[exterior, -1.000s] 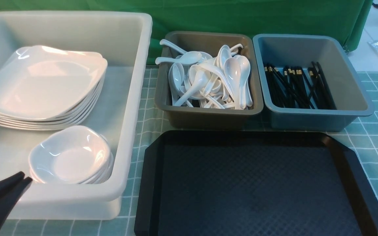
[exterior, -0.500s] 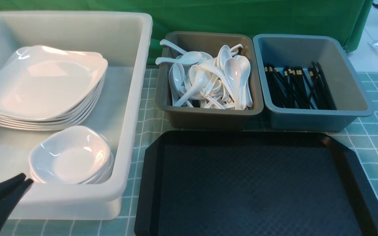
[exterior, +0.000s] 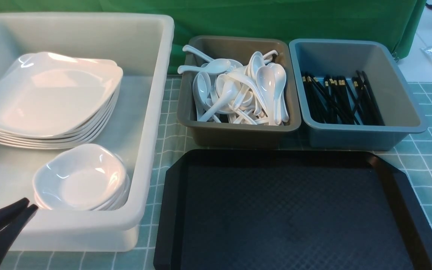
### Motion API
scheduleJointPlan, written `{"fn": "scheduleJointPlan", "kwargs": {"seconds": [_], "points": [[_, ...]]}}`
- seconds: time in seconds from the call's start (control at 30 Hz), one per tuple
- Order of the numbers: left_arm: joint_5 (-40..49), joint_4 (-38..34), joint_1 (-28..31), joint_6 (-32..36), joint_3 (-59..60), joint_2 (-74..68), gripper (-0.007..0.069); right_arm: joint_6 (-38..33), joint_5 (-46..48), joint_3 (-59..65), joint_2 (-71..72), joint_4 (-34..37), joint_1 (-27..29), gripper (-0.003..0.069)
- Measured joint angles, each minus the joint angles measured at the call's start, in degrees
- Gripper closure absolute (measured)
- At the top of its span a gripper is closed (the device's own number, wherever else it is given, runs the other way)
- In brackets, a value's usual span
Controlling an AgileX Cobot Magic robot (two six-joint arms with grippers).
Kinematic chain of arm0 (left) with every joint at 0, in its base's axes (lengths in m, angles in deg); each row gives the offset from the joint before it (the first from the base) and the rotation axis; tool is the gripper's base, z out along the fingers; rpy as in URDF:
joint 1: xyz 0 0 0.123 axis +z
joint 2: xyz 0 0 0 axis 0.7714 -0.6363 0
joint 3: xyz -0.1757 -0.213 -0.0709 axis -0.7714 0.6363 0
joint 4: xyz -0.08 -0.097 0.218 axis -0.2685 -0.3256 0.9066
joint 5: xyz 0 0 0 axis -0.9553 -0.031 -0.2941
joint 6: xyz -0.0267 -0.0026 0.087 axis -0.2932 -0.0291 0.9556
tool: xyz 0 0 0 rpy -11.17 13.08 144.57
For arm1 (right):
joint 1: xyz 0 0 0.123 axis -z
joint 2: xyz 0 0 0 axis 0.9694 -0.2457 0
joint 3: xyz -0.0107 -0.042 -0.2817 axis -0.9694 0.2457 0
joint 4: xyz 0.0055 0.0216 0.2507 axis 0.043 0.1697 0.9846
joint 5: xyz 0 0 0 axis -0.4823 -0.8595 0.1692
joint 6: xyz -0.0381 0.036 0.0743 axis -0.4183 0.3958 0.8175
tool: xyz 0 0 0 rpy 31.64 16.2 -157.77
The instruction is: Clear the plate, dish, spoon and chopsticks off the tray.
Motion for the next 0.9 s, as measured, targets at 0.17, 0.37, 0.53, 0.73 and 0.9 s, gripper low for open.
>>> {"fn": "scheduleJointPlan", "kwargs": {"seconds": [0.17, 0.37, 0.53, 0.73, 0.9], "points": [[-0.1, 0.0, 0.0, -1.0, 0.1, 0.0, 0.0607, 0.1, 0.0, 0.0, 0.0, 0.0, 0.0, 0.0602], [-1.1, 12.3, 6.4, -36.7, 1.2, 3.7, 0.0607, 0.1, 0.0, 0.0, 0.0, 0.0, 0.0, 0.0582], [-1.0, 18.7, 13.9, -52.0, 5.3, 10.0, 0.0607, 0.1, 0.0, 0.0, 0.0, 0.0, 0.0, 0.0570], [-0.2, 19.3, 17.3, -53.5, 15.7, 13.8, 0.0607, 0.5, 0.1, 0.0, 0.0, 0.0, 0.0, 0.0554], [-5.3, 19.3, 17.2, -53.5, 15.9, 13.8, 0.0607, 0.7, 0.0, 0.0, 0.1, 0.0, 0.0, 0.0545]]}}
